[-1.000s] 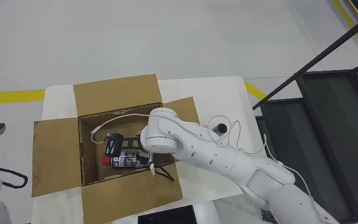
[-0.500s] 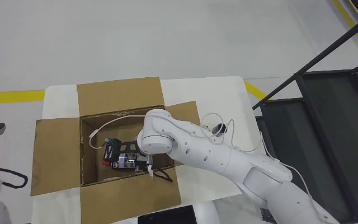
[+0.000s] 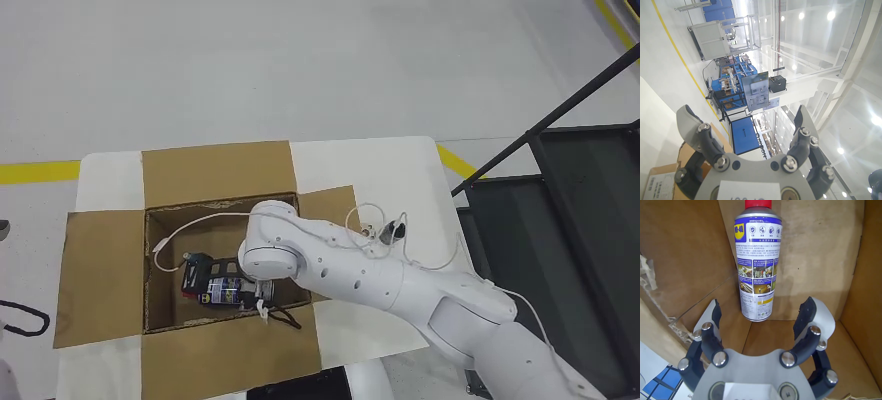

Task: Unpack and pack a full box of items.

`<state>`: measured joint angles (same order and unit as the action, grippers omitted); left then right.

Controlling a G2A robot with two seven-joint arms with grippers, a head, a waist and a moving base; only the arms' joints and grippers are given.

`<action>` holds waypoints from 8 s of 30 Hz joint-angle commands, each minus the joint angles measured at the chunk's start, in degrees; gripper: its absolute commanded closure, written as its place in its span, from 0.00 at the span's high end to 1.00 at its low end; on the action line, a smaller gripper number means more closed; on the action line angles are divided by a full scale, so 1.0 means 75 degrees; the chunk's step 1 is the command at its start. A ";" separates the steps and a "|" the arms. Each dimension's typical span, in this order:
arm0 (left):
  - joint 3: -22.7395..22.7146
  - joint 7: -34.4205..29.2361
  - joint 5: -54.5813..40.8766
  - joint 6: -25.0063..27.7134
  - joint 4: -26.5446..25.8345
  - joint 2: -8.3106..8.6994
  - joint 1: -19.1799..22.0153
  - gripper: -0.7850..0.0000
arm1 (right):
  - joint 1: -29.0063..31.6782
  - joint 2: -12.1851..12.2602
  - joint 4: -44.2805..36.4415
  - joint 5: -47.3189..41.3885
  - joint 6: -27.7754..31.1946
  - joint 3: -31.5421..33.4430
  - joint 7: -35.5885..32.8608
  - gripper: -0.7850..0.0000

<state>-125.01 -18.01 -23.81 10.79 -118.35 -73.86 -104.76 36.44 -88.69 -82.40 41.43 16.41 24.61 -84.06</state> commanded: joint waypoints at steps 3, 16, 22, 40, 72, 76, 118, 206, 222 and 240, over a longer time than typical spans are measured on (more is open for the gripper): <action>0.0000 0.0000 0.0000 0.0000 0.0000 0.0000 0.0000 1.00 | -0.0016 -0.0074 0.0186 -0.0028 -0.0058 -0.0112 0.0090 0.99; 0.0000 0.0000 0.0000 0.0000 0.0000 0.0000 0.0000 1.00 | -0.0110 -0.0252 0.0854 -0.0057 -0.0199 -0.0268 0.0208 0.97; 0.0000 0.0000 0.0000 0.0000 0.0000 0.0000 0.0000 1.00 | -0.0165 -0.0319 0.1097 -0.0053 -0.0198 -0.0309 0.0206 0.96; 0.0000 0.0000 0.0000 0.0000 0.0000 0.0000 0.0000 1.00 | -0.0280 -0.0263 0.1243 0.0492 -0.0647 0.0032 0.0092 0.89; 0.0000 0.0000 0.0000 0.0000 0.0000 0.0000 0.0000 1.00 | -0.0203 -0.0608 0.1067 0.0178 -0.0252 -0.0591 -0.0067 0.96; 0.0000 0.0000 0.0000 0.0000 0.0000 0.0000 0.0000 1.00 | -0.0298 -0.0758 0.1321 0.0286 -0.0388 -0.0781 -0.0148 0.96; 0.0000 0.0000 0.0000 0.0000 0.0000 0.0000 0.0000 1.00 | -0.0024 -0.0569 0.1511 0.1685 -0.0802 -0.0151 -0.0324 0.58; 0.0000 0.0000 0.0000 0.0000 0.0000 0.0000 0.0000 1.00 | 0.4658 0.0826 -0.3071 0.2204 0.3644 0.4859 0.7371 0.00; 0.0000 0.0000 0.0000 0.0000 0.0000 0.0000 0.0000 1.00 | 0.6379 0.1271 -0.4060 0.3833 0.4032 0.6698 1.0175 0.00; 0.0000 0.0000 0.0000 0.0000 0.0000 0.0000 0.0000 1.00 | 0.8222 0.1643 -0.4456 0.5035 0.3499 0.8671 1.1988 0.00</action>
<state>-125.01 -18.01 -23.81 10.79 -118.35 -73.86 -104.76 97.56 -76.47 -115.88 78.78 42.89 89.06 5.41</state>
